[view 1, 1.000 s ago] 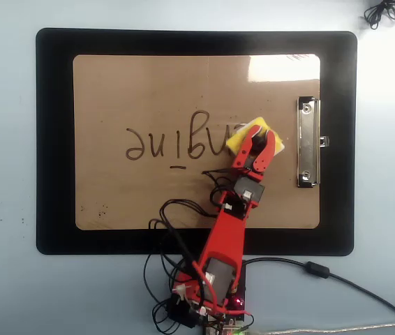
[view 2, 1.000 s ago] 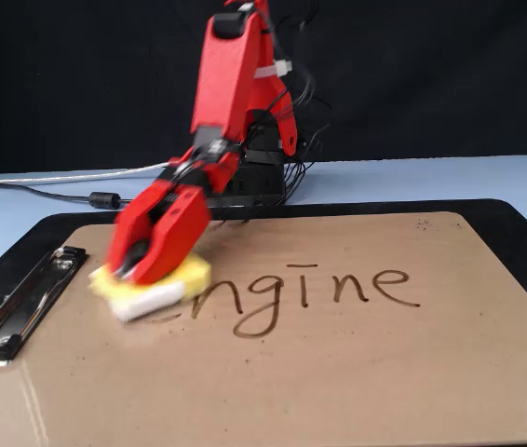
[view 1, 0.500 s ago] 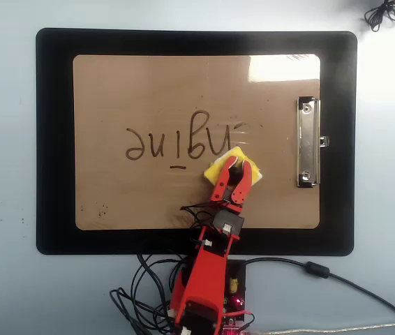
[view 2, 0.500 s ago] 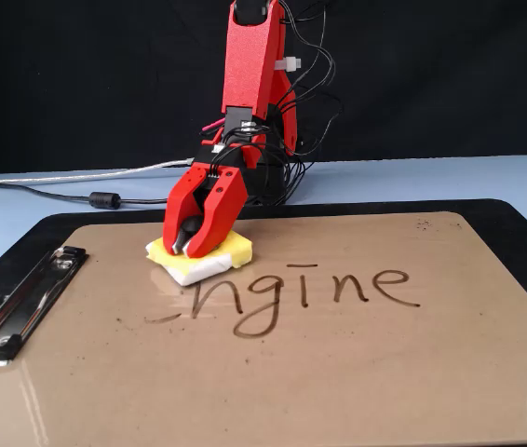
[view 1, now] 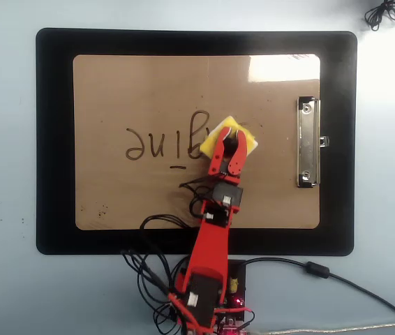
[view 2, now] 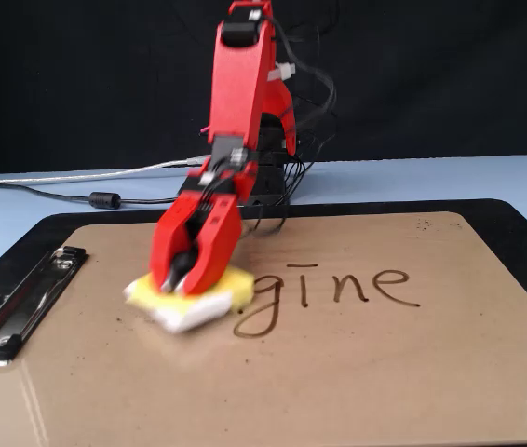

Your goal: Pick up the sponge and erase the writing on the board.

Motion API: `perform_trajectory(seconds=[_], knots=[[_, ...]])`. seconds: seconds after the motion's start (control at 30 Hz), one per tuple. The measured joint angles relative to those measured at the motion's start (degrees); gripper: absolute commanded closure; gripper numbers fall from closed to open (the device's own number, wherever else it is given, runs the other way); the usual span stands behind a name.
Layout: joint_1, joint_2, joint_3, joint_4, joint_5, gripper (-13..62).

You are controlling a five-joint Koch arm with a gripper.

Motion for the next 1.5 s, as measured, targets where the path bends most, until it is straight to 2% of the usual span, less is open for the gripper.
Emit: perform_trajectory(seconds=[0.1,0.23,0.3,0.47,0.57,0.63,0.8,0.87,1.0,1.13,1.23,1.3,1.4,1.5], knots=[[2.2,11.0,12.6,0.8,0.0,57.3],[1.2,13.4,13.4,1.6,0.1,57.3],[-1.2,8.9,8.4,1.6,0.0,57.3],[-6.6,-10.9,-14.9,1.1,0.0,57.3],[-6.9,-13.9,-16.2,0.2,-0.1,57.3],[-7.3,-9.0,-10.7,-0.3,-0.1,57.3],[-7.3,15.9,16.1,2.1,-0.2,57.3],[-8.5,18.6,16.0,4.4,0.0,57.4],[-13.2,9.7,5.7,4.8,0.0,57.3],[-14.2,-8.2,-15.1,4.2,-1.9,57.3],[-14.3,-13.1,-19.4,4.0,-2.4,57.3],[-13.4,-9.6,-14.2,3.4,-2.5,57.3],[-8.9,2.4,2.0,3.4,-2.5,57.3],[-6.9,10.9,10.1,4.7,-2.5,57.3]])
